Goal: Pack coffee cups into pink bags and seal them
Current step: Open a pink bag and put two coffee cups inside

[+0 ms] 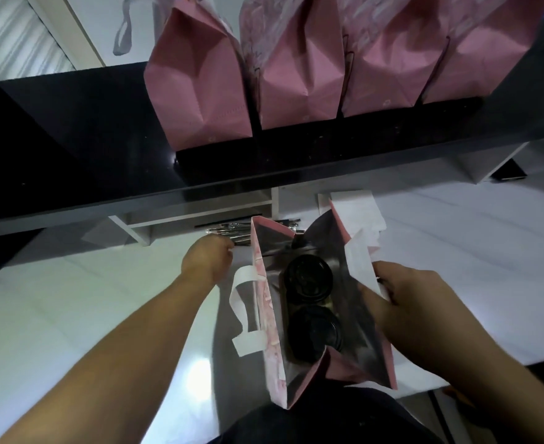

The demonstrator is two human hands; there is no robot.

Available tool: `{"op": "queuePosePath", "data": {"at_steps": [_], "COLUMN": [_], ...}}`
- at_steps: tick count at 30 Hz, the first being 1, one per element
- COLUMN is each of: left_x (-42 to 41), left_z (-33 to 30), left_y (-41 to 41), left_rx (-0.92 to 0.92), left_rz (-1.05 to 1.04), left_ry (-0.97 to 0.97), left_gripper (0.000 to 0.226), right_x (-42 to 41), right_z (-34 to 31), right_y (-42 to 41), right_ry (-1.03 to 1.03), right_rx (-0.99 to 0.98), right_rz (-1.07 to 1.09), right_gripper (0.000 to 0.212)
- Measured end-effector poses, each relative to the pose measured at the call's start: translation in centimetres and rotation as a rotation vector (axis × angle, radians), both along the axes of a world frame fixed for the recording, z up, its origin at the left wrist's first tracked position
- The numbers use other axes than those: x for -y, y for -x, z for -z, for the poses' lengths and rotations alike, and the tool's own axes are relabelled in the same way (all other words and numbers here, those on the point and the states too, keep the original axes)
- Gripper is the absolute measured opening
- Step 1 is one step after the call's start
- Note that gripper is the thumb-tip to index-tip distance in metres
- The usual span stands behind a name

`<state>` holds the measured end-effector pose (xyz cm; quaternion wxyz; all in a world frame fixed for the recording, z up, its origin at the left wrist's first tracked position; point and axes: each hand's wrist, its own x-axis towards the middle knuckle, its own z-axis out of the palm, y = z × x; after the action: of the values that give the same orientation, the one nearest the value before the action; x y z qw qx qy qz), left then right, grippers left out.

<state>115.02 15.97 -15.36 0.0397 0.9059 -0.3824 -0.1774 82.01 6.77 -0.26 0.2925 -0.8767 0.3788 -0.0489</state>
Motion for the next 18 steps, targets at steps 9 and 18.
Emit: {"op": "queuePosePath", "data": {"at_steps": [9, 18], "left_x": [1.1, 1.2], "left_z": [4.0, 4.6], "left_y": [-0.4, -0.5], "left_rx": [0.06, 0.102], "left_rz": [0.092, 0.209], "left_ry": [0.057, -0.04], "left_gripper": [0.022, 0.016], "right_x": [-0.3, -0.4], "right_z": [-1.1, -0.6], "right_y": [-0.6, -0.5], "right_ry": [-0.029, -0.047], "right_rx": [-0.107, -0.066], "right_rz": [0.022, 0.046], "right_gripper": [0.03, 0.013]}}
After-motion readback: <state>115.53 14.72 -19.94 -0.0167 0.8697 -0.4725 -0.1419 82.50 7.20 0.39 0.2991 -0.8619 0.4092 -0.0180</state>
